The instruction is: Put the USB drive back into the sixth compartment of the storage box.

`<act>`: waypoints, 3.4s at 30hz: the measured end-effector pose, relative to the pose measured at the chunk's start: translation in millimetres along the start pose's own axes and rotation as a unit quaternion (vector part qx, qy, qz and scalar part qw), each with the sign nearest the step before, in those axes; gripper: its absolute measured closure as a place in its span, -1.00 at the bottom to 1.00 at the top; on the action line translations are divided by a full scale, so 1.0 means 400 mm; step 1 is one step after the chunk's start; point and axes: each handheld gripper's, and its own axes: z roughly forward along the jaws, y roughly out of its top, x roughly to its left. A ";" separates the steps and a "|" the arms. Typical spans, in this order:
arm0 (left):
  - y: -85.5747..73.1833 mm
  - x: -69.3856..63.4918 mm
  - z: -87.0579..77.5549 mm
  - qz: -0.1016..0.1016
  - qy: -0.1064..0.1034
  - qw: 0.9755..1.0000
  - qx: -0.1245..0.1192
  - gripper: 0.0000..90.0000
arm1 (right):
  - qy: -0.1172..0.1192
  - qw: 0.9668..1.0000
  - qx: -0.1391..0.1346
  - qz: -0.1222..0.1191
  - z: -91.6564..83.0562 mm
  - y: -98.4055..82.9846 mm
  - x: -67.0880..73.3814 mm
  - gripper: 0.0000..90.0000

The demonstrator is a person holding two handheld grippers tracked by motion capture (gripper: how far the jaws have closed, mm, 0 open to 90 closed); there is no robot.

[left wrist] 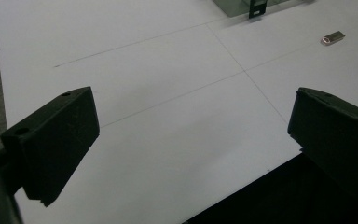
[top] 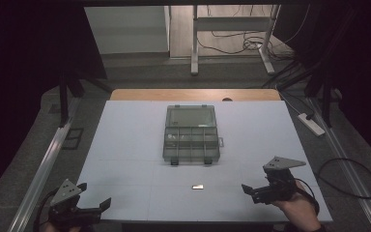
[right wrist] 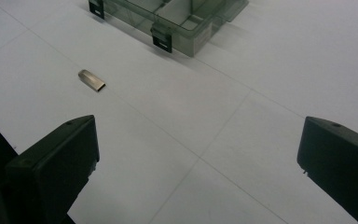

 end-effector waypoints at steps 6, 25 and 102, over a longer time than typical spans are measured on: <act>0.000 0.000 0.000 0.001 0.000 1.000 0.001 -0.96 | 0.011 1.000 -0.001 -0.008 0.016 0.018 0.009 -1.00; 0.000 -0.001 0.001 0.002 -0.001 1.000 0.001 -0.95 | 0.033 0.999 0.012 -0.035 0.078 0.058 0.036 -1.00; 0.002 -0.003 0.003 0.010 -0.001 1.000 0.005 -0.95 | 0.081 0.974 0.162 -0.135 0.329 0.136 0.211 -1.00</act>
